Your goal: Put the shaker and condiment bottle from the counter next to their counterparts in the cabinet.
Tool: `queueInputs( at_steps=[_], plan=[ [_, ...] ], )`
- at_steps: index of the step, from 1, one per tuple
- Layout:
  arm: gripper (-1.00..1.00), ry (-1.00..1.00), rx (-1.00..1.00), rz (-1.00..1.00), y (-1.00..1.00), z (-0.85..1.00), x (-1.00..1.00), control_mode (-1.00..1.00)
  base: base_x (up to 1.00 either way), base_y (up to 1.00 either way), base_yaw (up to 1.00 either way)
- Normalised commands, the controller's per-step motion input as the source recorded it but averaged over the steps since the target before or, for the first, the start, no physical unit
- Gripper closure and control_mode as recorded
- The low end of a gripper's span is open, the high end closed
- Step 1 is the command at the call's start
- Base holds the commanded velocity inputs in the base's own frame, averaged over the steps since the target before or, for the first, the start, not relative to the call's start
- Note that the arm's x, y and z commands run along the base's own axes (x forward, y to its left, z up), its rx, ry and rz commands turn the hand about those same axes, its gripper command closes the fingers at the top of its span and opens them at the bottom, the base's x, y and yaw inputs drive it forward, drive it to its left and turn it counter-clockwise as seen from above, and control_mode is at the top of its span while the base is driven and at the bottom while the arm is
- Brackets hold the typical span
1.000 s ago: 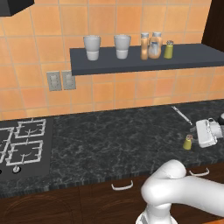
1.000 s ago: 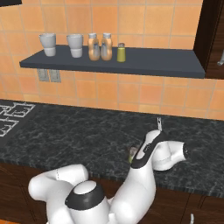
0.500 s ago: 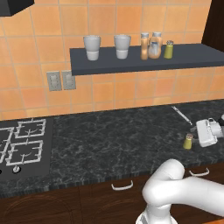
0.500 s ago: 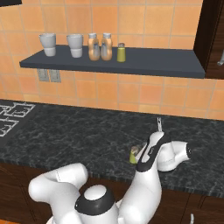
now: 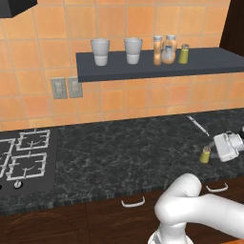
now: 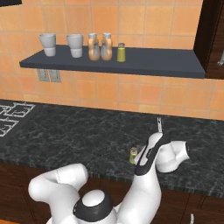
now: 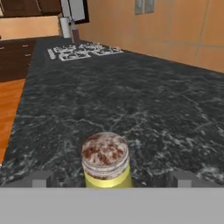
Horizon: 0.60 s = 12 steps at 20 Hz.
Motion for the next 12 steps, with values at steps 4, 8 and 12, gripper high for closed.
queueInputs(
  at_steps=[4, 8, 12],
  plan=[
    [-1.0, 0.12, 0.0, 0.0, 0.27, -0.16, -0.07, -1.0, 0.0, 0.0, 0.0],
    [1.0, 0.09, 0.0, 0.0, 0.36, -0.45, 0.0, -1.0, 0.0, 0.0, 0.0],
    [1.0, 0.09, 0.0, 0.0, 0.1, -0.25, 0.0, -1.0, 0.0, 0.0, 0.0]
  ],
)
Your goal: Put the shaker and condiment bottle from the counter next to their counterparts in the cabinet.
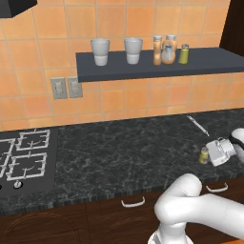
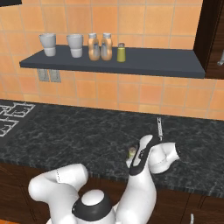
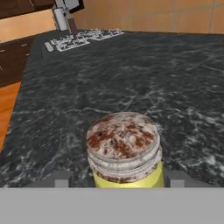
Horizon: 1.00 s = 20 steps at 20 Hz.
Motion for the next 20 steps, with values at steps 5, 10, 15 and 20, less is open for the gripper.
queueInputs(
  at_steps=[5, 10, 15, 20],
  plan=[
    [1.0, 0.05, 0.22, 0.01, -0.3, 0.55, -0.24, -1.0, 0.0, 0.0, 0.0],
    [1.0, 0.0, 0.27, 0.0, -0.52, 1.0, -0.51, -1.0, 0.0, 0.0, 0.0],
    [1.0, 0.03, 0.08, 0.01, -0.16, 0.41, -0.23, -1.0, 0.0, 0.0, 0.0],
    [1.0, 0.06, -0.3, -0.06, 0.09, 0.96, -0.04, -1.0, 0.0, 0.0, 0.0]
  ],
)
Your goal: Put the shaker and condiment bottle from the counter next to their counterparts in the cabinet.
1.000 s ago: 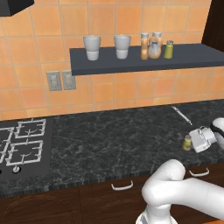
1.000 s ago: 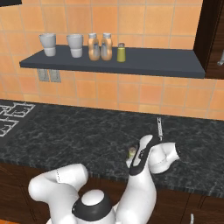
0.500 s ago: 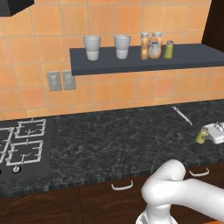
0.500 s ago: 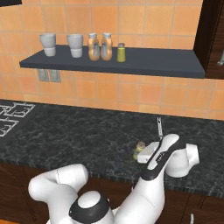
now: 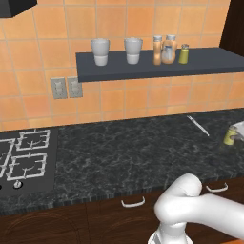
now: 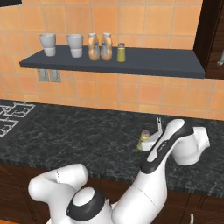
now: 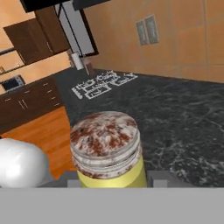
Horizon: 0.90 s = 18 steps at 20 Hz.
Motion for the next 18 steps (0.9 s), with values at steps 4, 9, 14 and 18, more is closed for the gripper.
queueInputs(
  at_steps=[4, 9, 14, 18],
  plan=[
    [1.0, 0.03, -0.29, -0.08, 0.05, 1.0, -0.04, -1.0, 0.0, 0.0, 0.0],
    [1.0, 0.0, -0.05, -0.02, -0.01, 0.54, 0.01, -1.0, 0.0, 0.0, 0.0],
    [1.0, -0.06, 0.22, -0.02, 0.09, 1.0, -0.11, -1.0, 0.0, 0.0, 0.0],
    [1.0, -0.08, 0.12, -0.07, 0.17, 1.0, 0.0, -1.0, 0.0, 0.0, 0.0]
  ],
)
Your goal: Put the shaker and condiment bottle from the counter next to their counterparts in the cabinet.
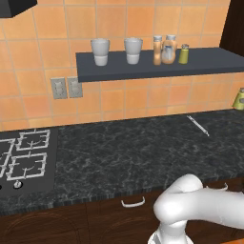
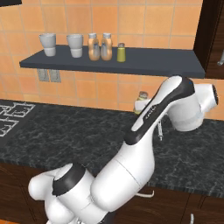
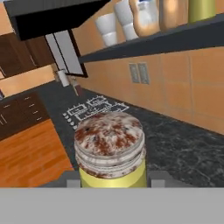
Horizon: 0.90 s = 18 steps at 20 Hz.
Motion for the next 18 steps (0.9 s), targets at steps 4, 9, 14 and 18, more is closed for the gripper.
queueInputs(
  at_steps=[4, 9, 14, 18],
  plan=[
    [1.0, -0.11, -0.01, -0.09, 0.3, 0.59, -0.14, -1.0, 0.0, 0.0, 0.0],
    [1.0, -0.05, -0.19, -0.02, 0.75, 0.49, -0.02, -1.0, 0.0, 0.0, 0.0],
    [1.0, -0.18, -0.27, -0.17, 0.88, 1.0, 0.13, -1.0, 0.0, 0.0, 0.0],
    [1.0, 0.0, 0.0, 0.0, 0.18, 0.13, 0.22, -1.0, 0.0, 0.0, 0.0]
  ],
)
